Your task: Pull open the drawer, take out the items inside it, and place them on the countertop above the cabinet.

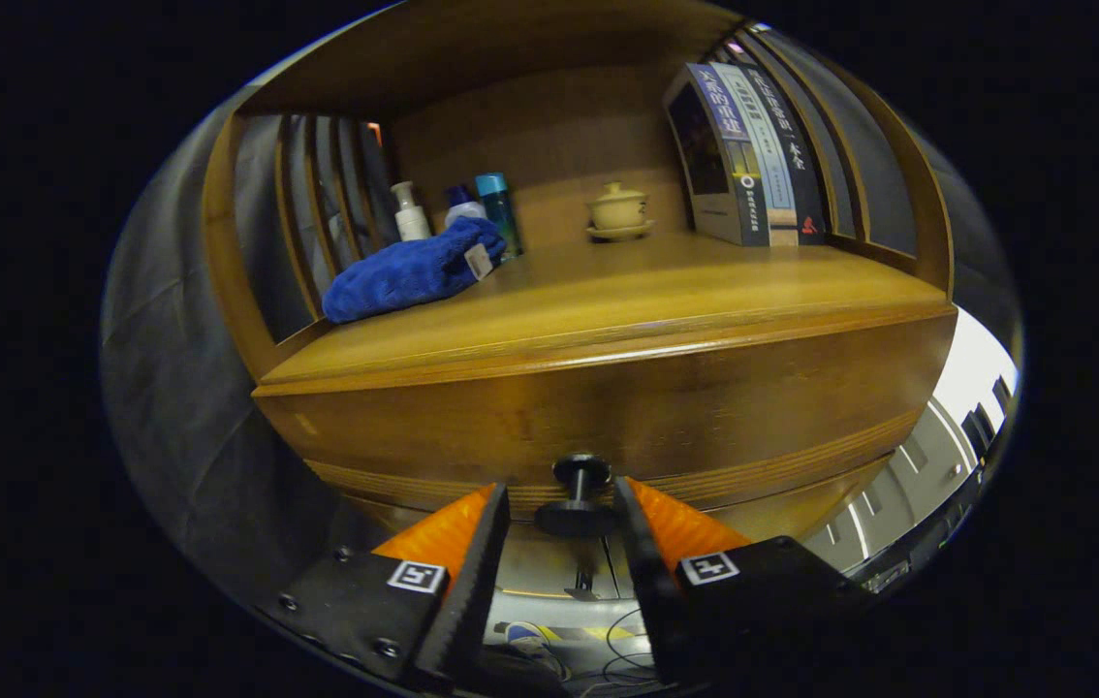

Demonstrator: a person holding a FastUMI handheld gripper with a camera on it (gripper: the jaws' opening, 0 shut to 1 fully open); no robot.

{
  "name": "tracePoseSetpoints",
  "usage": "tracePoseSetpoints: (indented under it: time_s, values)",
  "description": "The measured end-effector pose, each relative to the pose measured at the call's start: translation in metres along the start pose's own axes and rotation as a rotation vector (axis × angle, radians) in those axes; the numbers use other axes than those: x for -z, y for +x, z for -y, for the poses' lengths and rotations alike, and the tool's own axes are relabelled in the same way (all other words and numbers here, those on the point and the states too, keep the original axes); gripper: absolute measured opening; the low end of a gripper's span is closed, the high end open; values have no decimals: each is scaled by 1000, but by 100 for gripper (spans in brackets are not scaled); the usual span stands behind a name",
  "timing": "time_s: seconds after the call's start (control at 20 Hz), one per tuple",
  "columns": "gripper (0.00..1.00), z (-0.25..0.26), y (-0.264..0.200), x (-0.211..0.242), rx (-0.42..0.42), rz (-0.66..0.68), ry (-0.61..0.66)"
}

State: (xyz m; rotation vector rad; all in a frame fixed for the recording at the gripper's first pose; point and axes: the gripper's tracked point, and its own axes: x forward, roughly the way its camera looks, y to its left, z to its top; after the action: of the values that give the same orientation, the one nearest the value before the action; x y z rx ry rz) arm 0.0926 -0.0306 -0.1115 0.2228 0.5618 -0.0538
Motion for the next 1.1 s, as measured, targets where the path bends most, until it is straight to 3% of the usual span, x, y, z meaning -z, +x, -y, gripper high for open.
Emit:
tracePoseSetpoints:
  time_s: [0.25,0.4,1.1]
  values:
    - [53,7,9,9,-1,-56,81]
    - [38,9,6,10,7,-66,35]
    - [38,1,-71,50,-52,-164,-6]
